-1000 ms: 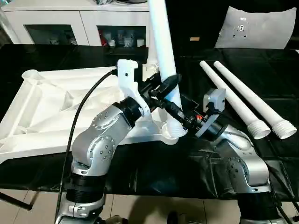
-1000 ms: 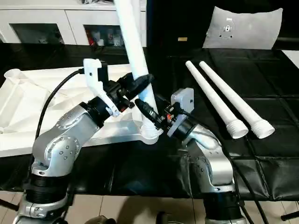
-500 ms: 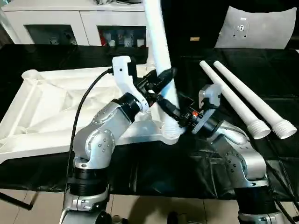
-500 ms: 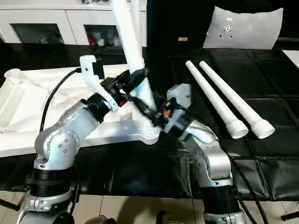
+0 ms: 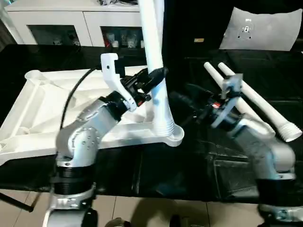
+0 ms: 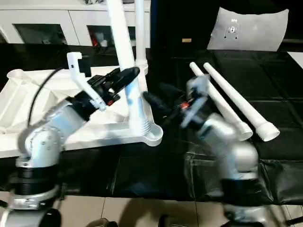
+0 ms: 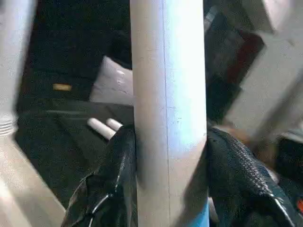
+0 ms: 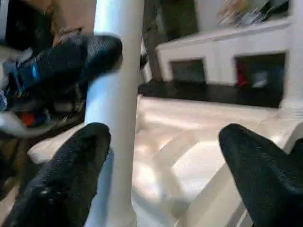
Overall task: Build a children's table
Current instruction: Pick table leg
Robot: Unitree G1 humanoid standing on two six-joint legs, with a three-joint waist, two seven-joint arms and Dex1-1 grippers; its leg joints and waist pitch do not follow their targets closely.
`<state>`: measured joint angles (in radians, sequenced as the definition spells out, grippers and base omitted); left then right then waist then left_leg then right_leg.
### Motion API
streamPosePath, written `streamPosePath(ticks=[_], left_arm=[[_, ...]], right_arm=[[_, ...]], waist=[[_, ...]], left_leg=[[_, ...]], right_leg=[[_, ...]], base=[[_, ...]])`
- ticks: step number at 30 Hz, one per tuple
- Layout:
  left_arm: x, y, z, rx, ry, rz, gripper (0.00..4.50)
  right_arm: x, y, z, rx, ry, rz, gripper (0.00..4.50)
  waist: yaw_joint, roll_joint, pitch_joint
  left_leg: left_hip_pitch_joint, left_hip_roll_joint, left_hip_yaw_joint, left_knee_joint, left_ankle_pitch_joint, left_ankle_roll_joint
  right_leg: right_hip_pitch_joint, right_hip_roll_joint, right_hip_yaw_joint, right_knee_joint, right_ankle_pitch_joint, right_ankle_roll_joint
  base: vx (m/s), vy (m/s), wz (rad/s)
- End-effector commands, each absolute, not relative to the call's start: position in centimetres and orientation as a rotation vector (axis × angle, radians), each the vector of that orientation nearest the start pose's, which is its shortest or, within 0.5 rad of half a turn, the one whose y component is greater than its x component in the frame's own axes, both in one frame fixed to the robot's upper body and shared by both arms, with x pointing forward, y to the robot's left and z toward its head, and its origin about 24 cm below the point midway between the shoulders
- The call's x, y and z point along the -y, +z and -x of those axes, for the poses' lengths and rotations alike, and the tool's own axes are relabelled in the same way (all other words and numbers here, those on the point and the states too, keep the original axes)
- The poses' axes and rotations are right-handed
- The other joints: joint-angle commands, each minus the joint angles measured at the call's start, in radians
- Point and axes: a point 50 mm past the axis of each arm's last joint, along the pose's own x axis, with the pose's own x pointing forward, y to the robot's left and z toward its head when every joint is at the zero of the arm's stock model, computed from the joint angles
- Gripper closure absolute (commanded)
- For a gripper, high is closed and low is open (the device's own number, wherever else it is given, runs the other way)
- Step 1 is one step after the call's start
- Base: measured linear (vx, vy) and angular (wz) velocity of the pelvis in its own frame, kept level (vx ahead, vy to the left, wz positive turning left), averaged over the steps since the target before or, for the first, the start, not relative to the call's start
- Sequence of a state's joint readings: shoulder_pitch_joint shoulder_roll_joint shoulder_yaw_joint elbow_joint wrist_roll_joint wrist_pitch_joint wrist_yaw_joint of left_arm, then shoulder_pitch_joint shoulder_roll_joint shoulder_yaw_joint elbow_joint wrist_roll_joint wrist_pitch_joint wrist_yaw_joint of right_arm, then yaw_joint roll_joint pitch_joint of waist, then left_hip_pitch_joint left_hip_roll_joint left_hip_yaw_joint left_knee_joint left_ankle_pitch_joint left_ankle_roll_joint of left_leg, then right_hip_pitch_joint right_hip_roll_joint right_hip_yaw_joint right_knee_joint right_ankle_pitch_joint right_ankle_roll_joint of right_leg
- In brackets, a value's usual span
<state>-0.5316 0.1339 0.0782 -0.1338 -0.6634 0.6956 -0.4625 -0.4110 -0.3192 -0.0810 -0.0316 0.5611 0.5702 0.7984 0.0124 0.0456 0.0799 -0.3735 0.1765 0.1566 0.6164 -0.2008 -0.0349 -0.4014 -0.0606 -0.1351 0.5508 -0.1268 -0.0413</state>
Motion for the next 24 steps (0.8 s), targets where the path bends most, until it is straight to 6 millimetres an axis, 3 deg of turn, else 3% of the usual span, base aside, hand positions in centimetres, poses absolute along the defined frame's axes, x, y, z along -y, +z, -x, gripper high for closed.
streamPosePath(ticks=[1, 10, 18, 24], left_arm=[[-9.4, 18.7, -30.0, 0.085, -0.989, 0.369, 2.63], [-8.3, 19.2, -28.4, 0.135, -1.23, 0.234, 2.66], [-7.6, 19.2, -28.0, 0.155, -1.295, 0.202, 2.66], [-7.5, 19.1, -28.1, 0.162, -1.302, 0.196, 2.66]], right_arm=[[14.6, 13.8, -29.4, -0.098, 1.093, -0.253, 0.26], [14.1, 13.9, -28.5, -0.189, 1.311, -0.187, 0.18], [13.5, 13.7, -28.6, -0.217, 1.373, -0.175, 0.18], [13.3, 13.6, -28.5, -0.235, 1.402, -0.181, 0.67]], waist=[[0.005, -0.015, -0.086], [0.009, -0.029, -0.079], [0.007, -0.029, -0.08], [0.007, -0.03, -0.081]], left_leg=[[0.007, 0.044, -0.012, -0.059, -0.078, 0.114], [0.008, 0.04, -0.007, -0.059, -0.116, 0.091], [0.012, 0.039, -0.006, -0.058, -0.138, 0.077], [0.012, 0.04, -0.006, -0.058, -0.13, 0.078]], right_leg=[[0.066, -0.081, 0.054, -0.065, -0.387, -0.076], [0.061, -0.079, 0.055, -0.073, -0.5, -0.04], [0.056, -0.078, 0.054, -0.079, -0.54, -0.021], [0.055, -0.076, 0.055, -0.079, -0.533, -0.016]], base=[[0.0, 0.0, 0.0], [0.0, 0.0, 0.0], [0.0, 0.0, 0.0], [0.0, 0.0, 0.0]])
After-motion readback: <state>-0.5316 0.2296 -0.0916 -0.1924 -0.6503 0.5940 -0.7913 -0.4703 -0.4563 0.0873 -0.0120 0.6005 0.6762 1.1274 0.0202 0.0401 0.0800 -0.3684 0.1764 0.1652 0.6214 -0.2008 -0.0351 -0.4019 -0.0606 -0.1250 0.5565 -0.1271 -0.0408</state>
